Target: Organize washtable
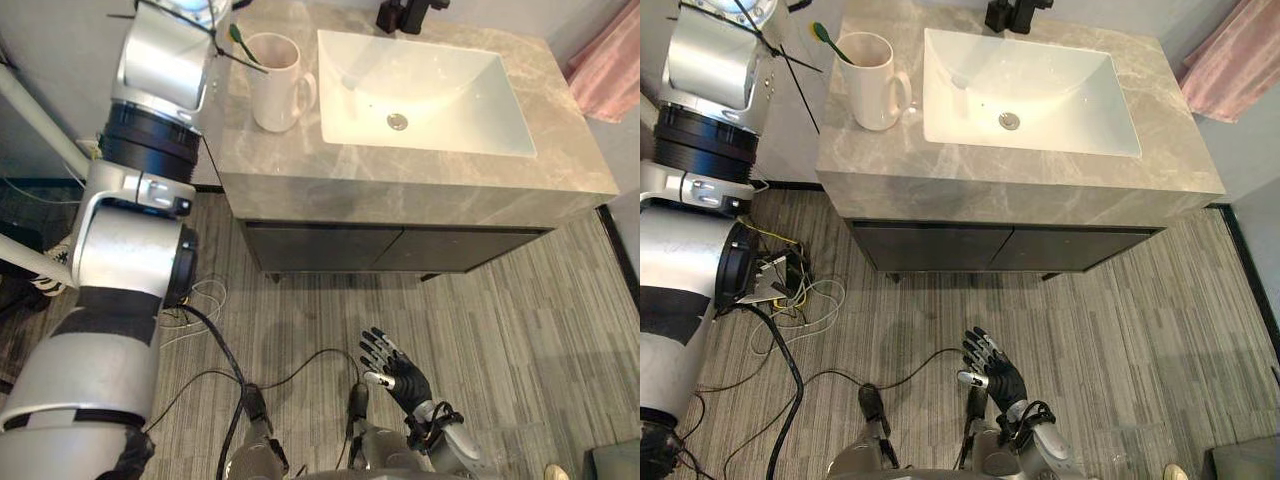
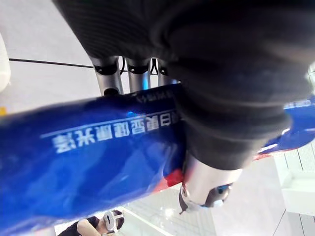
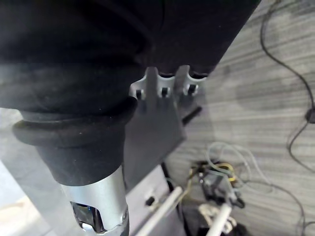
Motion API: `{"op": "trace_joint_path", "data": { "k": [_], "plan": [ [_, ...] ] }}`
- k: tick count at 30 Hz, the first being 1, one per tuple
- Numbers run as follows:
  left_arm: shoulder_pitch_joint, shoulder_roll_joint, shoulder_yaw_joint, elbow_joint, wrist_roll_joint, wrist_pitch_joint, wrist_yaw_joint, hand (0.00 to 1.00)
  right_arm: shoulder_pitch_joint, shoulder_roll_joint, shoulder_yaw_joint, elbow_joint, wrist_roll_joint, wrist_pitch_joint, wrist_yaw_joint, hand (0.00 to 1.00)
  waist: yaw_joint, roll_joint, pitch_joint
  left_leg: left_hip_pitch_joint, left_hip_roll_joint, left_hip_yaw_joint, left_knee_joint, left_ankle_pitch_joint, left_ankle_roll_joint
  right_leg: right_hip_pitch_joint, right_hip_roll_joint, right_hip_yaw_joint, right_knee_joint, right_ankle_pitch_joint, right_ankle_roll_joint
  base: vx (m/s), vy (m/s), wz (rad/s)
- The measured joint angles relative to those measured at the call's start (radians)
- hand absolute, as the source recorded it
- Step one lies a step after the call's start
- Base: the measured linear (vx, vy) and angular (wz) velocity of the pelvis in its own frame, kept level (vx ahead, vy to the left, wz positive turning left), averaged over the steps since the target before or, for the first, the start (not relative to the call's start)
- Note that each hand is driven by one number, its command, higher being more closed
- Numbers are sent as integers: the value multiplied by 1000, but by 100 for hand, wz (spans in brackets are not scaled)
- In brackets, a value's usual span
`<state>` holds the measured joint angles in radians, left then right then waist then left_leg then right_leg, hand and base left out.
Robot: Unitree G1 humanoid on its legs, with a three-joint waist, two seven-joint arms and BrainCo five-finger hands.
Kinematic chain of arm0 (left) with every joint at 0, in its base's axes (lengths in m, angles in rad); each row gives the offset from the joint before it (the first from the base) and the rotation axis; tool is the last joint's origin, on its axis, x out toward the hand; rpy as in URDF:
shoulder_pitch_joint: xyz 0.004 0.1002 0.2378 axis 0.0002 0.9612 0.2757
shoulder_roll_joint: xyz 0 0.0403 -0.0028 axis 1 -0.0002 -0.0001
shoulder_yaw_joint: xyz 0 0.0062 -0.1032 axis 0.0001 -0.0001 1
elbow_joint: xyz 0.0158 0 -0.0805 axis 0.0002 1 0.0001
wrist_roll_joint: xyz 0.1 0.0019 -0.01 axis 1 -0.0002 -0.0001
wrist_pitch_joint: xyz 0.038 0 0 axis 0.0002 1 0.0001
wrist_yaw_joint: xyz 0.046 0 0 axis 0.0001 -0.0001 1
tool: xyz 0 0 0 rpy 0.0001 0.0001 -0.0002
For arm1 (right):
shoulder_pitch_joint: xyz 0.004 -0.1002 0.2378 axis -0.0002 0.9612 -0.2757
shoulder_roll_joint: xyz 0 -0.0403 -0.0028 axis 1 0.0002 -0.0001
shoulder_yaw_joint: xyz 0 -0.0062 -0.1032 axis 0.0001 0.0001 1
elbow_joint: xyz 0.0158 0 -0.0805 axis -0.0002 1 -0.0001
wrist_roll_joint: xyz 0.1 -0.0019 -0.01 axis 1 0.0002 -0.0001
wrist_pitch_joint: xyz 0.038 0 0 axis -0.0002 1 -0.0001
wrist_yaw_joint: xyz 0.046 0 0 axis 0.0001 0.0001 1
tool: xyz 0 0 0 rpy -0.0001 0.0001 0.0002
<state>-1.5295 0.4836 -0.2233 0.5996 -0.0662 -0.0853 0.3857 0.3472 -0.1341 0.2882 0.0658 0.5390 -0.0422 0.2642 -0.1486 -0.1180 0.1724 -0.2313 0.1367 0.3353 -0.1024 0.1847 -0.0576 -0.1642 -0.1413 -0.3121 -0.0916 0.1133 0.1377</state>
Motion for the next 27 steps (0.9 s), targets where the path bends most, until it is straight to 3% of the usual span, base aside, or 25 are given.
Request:
{"op": "trace_joint_path", "data": {
  "k": [8, 27],
  "plan": [
    [-22, -12, -1, 51, 0, 1, 9, 100, -1, -7, 3, 0, 0, -23, -1, 0, -3, 0, 47, -4, 1, 14, 5, 0, 0, -15, 0, 14, 2, 6, -6, 21, -5, -6],
    [-92, -3, -4, 82, -2, 0, 32, 100, 0, -15, 4, 0, 0, -31, -3, 0, -3, -2, 139, -23, 1, 23, 6, 0, 0, -40, -1, 19, 5, 8, -10, 18, -5, -1]
  ]
}}
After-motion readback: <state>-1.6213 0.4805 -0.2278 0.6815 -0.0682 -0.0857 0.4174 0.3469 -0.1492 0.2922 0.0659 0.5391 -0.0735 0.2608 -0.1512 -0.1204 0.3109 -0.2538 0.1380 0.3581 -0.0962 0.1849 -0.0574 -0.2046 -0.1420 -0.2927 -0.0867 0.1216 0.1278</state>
